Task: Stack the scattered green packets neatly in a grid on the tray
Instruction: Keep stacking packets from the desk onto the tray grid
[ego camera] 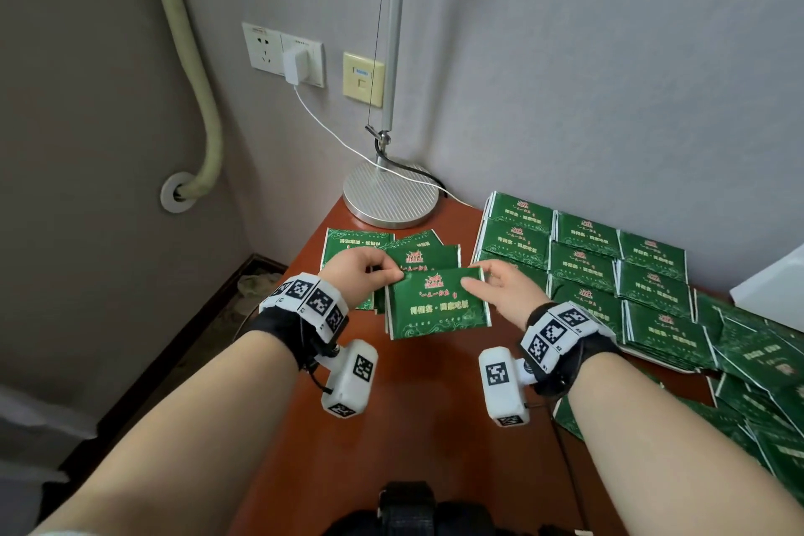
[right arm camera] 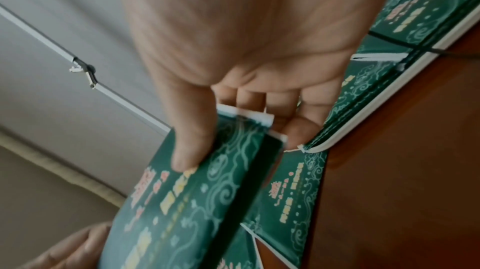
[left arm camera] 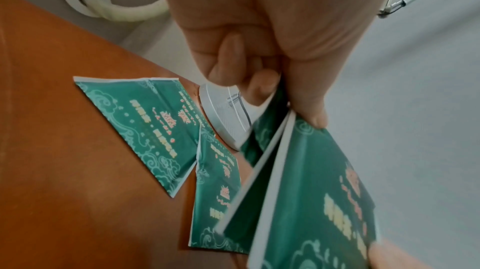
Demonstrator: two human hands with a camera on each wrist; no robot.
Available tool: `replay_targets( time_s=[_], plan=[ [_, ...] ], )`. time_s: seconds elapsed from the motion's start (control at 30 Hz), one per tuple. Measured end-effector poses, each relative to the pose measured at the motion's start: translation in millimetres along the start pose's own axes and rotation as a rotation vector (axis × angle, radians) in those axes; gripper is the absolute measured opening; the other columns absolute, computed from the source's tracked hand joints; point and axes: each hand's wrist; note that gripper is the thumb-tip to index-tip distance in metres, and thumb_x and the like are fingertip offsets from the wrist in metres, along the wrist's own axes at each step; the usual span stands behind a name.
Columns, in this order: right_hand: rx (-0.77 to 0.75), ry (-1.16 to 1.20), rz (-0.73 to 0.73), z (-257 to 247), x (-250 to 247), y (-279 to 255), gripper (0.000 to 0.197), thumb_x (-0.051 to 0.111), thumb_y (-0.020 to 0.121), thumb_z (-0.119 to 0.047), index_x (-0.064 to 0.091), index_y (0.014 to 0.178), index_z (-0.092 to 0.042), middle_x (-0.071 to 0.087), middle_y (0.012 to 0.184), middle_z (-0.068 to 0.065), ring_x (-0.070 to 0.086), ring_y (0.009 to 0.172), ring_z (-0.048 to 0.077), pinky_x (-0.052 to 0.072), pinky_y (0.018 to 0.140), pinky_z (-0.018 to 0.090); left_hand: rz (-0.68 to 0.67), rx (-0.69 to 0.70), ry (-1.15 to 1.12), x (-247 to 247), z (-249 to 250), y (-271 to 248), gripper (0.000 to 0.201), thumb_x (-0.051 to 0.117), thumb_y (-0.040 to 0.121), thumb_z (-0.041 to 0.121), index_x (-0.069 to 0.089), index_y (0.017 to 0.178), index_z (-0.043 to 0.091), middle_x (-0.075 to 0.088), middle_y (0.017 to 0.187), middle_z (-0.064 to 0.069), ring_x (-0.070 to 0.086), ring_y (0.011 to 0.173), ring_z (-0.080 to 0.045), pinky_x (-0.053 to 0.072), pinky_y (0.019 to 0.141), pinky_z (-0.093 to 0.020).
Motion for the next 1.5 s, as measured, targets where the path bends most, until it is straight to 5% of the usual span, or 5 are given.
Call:
replay_targets(
  time_s=[0.17,0.4,0.57,1.33,1.5],
  plan=[
    [0.033,-0.059,-0.094,6.0,-0.8,1.2,0.031,0.063,0.086,-0.018,0.059,0.115,-0.009,0.066,0.112,0.000,0.058,0.079,0.003,0.040,0.055,0.008,0.041,0.010,0.018,0.3,-4.0,2.1,0.009,0.058,0.089,0.030,0.062,0.081,0.027,0.059,0.083,0.005,0.048,0.064,-0.005,0.042,0.059,-0.017],
    [0.186,0.030,0.119,36.3,0.8,-2.1,0.027,0.063,0.084,-0.009,0.054,0.110,-0.010,0.064,0.106,0.010,0.062,0.094,0.024,0.051,0.090,0.040,0.066,-0.123,0.149,0.5,-29.6,-0.3,0.082,0.059,0.088,0.012,0.007,0.147,0.037,0.038,0.146,0.000,0.052,0.118,-0.021,0.043,0.086,-0.023],
    [0.235,-0.294,0.069,55.8,9.6,-7.6,0.014,0.057,0.089,-0.013,0.056,0.103,-0.016,0.056,0.092,0.006,0.050,0.086,0.020,0.034,0.071,0.023,0.035,-0.226,0.224,18.7,-52.5,-2.2,0.041,0.060,0.088,0.017,0.051,0.128,0.023,0.058,0.125,-0.005,0.057,0.105,-0.022,0.045,0.084,-0.027],
    [0.191,0.194,0.539,63.0,-128.4,-34.4,0.031,0.053,0.092,-0.014,0.052,0.121,-0.005,0.056,0.121,0.004,0.056,0.103,0.020,0.051,0.087,0.034,-0.016,-0.101,0.010,29.8,29.9,50.2,0.028,0.066,0.083,0.019,0.063,0.112,0.018,0.068,0.105,0.002,0.064,0.093,-0.017,0.048,0.088,-0.030],
    [0.253,0.309,0.685,89.6,-175.9,-54.1,0.030,0.052,0.092,-0.010,0.052,0.121,-0.002,0.057,0.124,0.014,0.054,0.100,0.021,0.048,0.088,0.034,-0.128,-0.047,0.016,59.9,82.5,75.3,0.027,0.064,0.086,0.021,0.060,0.112,0.018,0.066,0.101,0.005,0.060,0.076,-0.007,0.046,0.066,-0.017]
  ],
)
Point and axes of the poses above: each hand's wrist, its own y-axis towards the middle knuckle, its own x-axis out of the palm, z = x × y
